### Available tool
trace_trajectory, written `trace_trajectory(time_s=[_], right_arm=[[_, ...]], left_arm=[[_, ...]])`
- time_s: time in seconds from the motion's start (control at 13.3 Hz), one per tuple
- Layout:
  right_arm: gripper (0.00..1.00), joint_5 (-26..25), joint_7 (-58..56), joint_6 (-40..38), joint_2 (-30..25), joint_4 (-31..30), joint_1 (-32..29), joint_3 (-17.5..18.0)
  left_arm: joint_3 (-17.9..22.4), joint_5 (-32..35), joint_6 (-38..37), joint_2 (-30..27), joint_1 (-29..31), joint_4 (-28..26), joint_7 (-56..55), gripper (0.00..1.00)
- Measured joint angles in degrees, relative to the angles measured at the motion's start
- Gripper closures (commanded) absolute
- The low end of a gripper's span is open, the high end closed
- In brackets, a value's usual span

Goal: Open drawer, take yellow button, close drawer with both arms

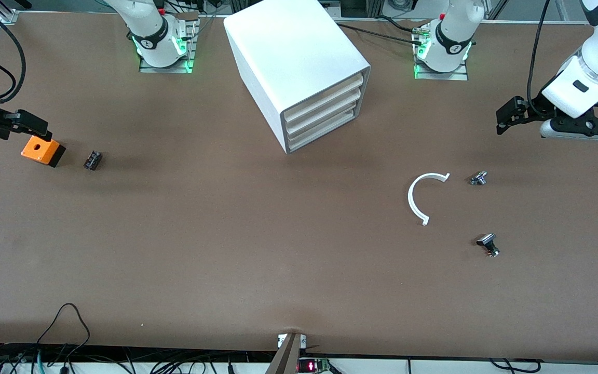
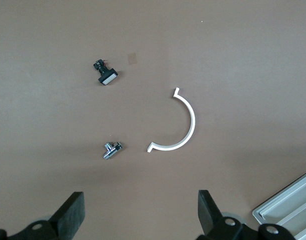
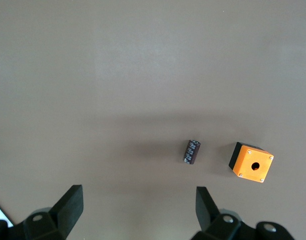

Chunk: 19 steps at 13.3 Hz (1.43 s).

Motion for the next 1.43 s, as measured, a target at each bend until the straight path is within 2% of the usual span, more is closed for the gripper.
trace_trajectory(time_s=[1.43], right_arm=[[0.00,-0.1,0.0,0.0,0.0,0.0,0.0,-0.2]], left_arm=[[-0.1,0.0,-1.2,0.6,0.0,0.9,0.0,0.00]])
